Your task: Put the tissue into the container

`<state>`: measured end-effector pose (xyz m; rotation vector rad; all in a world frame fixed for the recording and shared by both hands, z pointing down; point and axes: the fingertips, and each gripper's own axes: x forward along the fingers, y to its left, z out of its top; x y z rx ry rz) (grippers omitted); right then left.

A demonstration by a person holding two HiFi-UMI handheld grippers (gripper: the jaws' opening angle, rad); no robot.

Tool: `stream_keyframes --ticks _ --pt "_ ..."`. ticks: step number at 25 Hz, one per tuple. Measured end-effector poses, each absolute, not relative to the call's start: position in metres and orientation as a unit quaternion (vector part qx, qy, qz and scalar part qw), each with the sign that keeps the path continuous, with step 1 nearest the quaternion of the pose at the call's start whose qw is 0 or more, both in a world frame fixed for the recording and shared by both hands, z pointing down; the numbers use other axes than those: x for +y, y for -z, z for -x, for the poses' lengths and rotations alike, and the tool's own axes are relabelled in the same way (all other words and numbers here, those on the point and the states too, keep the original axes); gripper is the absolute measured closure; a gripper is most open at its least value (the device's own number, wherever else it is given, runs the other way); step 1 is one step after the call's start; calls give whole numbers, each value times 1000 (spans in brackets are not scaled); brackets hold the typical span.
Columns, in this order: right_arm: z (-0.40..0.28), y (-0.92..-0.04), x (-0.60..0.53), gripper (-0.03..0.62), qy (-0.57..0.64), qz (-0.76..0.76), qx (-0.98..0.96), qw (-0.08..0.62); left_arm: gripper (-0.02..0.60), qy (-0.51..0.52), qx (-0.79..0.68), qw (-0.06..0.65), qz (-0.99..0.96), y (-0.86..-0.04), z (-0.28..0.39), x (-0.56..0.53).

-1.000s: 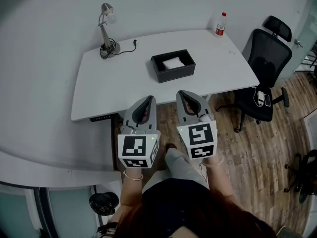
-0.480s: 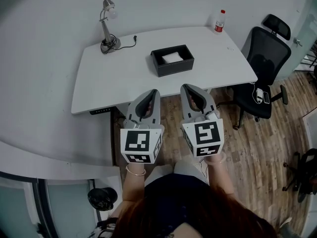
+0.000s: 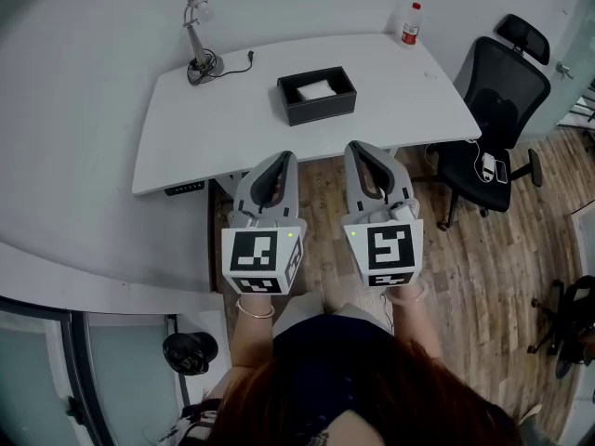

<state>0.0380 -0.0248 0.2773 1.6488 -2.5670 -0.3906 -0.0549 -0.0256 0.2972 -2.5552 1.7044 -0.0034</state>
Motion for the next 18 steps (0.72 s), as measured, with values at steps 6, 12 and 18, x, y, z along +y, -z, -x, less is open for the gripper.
stream_keyframes --ticks 6,12,18 --pt "-55 -274 -4 574 120 -530 -839 26 554 5 559 32 829 -297 37 -7" --pt "-69 -276 15 574 109 -524 -844 25 554 9 567 32 823 -297 23 13" --pt "-76 -277 31 574 101 -521 -847 19 554 13 575 34 818 -298 18 31"
